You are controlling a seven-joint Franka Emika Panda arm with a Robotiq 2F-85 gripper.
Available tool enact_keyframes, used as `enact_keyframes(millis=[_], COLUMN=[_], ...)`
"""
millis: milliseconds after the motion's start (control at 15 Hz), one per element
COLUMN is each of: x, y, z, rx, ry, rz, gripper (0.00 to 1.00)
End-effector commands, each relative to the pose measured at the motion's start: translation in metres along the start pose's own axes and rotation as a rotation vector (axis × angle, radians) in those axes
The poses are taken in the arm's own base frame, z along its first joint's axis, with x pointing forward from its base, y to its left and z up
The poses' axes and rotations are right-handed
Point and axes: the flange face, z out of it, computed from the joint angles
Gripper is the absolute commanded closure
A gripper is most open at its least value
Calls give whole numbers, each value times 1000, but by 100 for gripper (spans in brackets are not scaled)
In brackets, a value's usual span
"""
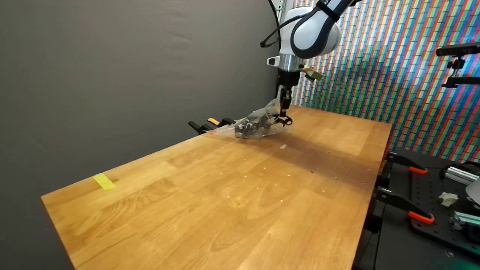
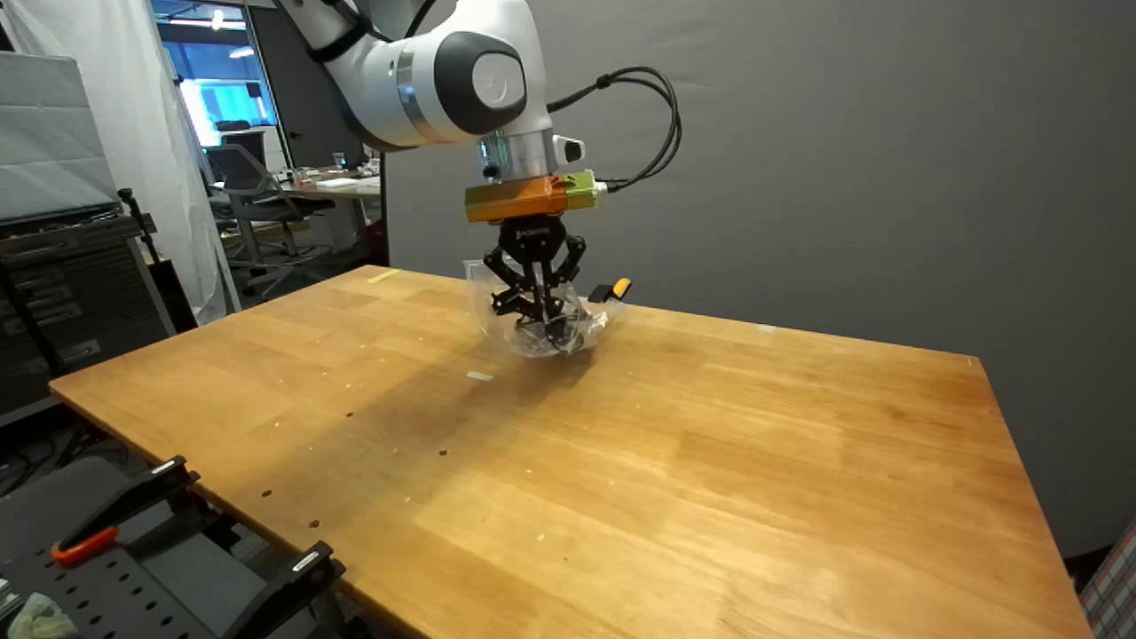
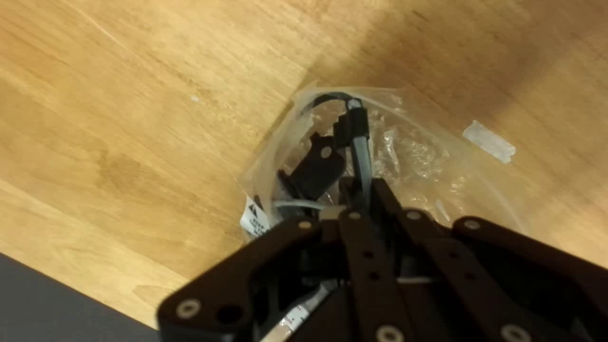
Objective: Take the cables from the plastic and put them on the table
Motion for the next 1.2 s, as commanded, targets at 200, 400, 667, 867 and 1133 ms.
enact_keyframes(millis=[200, 400, 667, 867, 1133], x=[-9, -5, 7, 25, 61], y=[-9, -19, -37, -51, -79], z=[-72, -103, -143, -165, -192], rx=[73, 104, 189, 316, 472], ry=[-236, -311, -407, -455, -439], rz=[156, 239, 347, 418, 462], gripper=[98, 98, 98, 98, 98])
